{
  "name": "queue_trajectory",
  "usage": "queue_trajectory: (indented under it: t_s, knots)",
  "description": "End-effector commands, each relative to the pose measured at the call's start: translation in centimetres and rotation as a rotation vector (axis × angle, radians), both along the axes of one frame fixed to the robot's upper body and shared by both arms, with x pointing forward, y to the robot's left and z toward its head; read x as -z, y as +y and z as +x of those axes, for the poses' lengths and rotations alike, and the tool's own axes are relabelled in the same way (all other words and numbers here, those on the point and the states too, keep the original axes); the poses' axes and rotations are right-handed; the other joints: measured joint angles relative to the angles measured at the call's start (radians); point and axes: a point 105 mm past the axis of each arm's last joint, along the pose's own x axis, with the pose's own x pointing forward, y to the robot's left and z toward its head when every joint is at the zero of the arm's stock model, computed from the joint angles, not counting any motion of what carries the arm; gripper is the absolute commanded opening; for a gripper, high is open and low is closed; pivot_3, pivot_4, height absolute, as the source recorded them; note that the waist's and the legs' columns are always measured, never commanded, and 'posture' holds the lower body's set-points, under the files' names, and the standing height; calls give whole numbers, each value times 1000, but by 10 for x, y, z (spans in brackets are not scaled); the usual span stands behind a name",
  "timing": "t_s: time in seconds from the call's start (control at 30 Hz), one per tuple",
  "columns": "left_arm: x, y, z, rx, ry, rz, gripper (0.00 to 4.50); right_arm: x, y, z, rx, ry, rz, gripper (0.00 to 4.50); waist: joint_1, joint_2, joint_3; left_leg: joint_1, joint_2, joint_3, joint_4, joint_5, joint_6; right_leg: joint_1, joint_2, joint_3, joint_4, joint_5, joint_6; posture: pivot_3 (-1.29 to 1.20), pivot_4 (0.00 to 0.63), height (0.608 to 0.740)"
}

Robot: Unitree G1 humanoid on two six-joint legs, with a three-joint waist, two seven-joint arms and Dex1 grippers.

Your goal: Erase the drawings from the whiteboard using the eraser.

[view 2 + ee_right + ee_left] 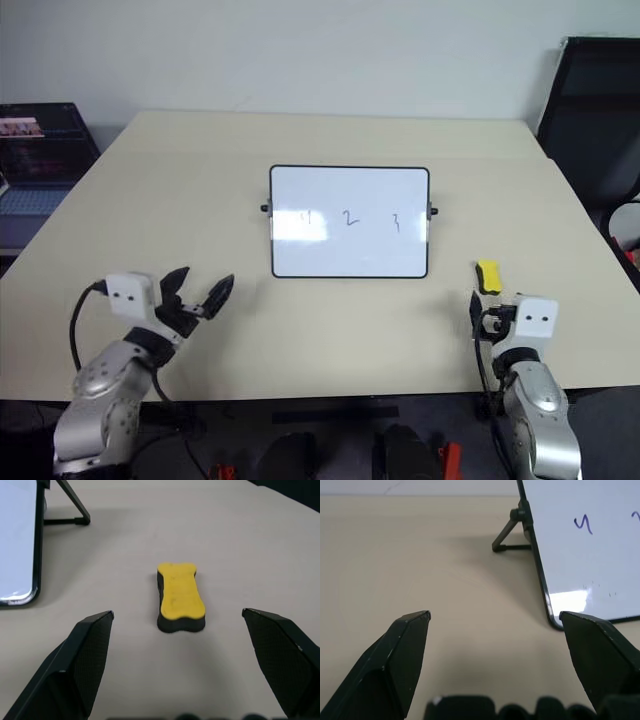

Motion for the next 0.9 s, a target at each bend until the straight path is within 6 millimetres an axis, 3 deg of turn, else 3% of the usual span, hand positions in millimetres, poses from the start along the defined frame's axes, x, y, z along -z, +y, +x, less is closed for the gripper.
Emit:
queue_trajectory:
  t_s: [0.03, 0.37, 0.9]
  knots:
    - [-17, -1, -2, -3, -54, 11, 4500, -11, 3, 0, -19, -31, -20, 4487, 1, 0, 0, 0, 0, 0, 0, 0, 0, 0, 0, 0, 0, -2, -3, 0, 150, 740]
    - [-17, -2, 4, -3, -52, 6, 4500, -16, -9, -4, 35, -35, -41, 4487, 4, 0, 0, 0, -1, 0, 0, 0, 0, 0, 0, 0, 0, -2, -4, 0, 150, 740]
    - [-22, -5, 14, 15, -73, -14, 4500, -18, -12, 0, 46, -43, -47, 4487, 5, 0, 0, 0, -1, 0, 0, 0, 0, 0, 1, 0, 0, -1, -2, 0, 150, 740]
